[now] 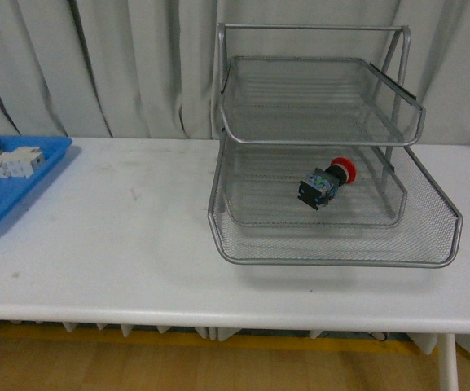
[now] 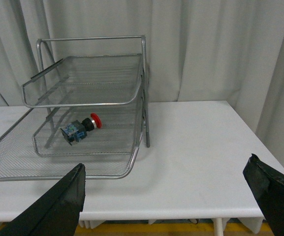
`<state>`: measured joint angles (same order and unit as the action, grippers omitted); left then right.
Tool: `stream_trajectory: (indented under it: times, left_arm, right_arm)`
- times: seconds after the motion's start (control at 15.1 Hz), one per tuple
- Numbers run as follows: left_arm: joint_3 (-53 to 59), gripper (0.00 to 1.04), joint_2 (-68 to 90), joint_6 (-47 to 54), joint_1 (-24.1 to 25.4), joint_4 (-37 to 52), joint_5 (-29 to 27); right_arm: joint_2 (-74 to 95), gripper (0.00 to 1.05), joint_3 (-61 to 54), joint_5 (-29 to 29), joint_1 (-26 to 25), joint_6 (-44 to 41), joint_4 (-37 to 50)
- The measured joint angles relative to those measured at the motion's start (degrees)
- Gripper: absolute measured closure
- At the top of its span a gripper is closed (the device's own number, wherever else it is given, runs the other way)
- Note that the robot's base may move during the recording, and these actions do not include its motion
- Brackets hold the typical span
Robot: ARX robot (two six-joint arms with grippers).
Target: Place button on rack with both arms
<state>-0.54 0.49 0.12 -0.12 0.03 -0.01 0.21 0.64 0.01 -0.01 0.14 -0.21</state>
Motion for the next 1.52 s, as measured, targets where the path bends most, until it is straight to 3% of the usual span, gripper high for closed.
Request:
stream_trajectory:
  times: [0.33, 0.73, 0.99, 1.06, 1.13, 1.19, 1.26, 1.39, 1.52]
  left_arm:
    - [0.0, 1.02, 0.0, -0.1, 0.0, -0.2, 0.0]
    - [0.0, 0.25, 0.0, -0.1, 0.0, -0.2, 0.0]
    - [0.0, 0.05, 0.0, 0.0, 0.0, -0.2, 0.0]
    - [0.0, 0.08, 0.0, -0.1, 0.0, -0.2, 0.0]
    - [0.0, 0.07, 0.0, -0.1, 0.0, -0.2, 0.0]
    - [0.0, 0.07, 0.0, -0.1, 0.0, -0.2, 0.0]
    - [0.0, 0.07, 0.0, -0.1, 0.0, -0.2, 0.0]
    - [0.0, 0.07, 0.0, -0.1, 0.0, -0.2, 0.0]
    - [0.0, 0.07, 0.0, -0.1, 0.0, -0.2, 0.0]
  right_arm:
    - [0.0, 0.06, 0.0, 0.0, 0.0, 0.0, 0.0]
    - [0.0, 0.06, 0.0, 0.0, 0.0, 0.0, 0.0]
    - [0.0, 0.06, 0.0, 0.0, 0.0, 0.0, 0.0]
    - [0.0, 0.06, 0.0, 0.0, 0.0, 0.0, 0.0]
    - [5.3, 0.06, 2.4, -8.4, -1.5, 3.0, -5.1]
    - [32.9, 0.06, 12.7, -5.7, 5.8, 10.4, 19.2]
    - [45.4, 0.06, 17.4, -4.1, 8.4, 11.4, 26.9]
    - [64.9, 0.06, 28.7, -1.6, 9.9, 12.6, 29.7]
    - [69.9, 0.06, 32.3, -0.5, 10.6, 12.8, 28.3]
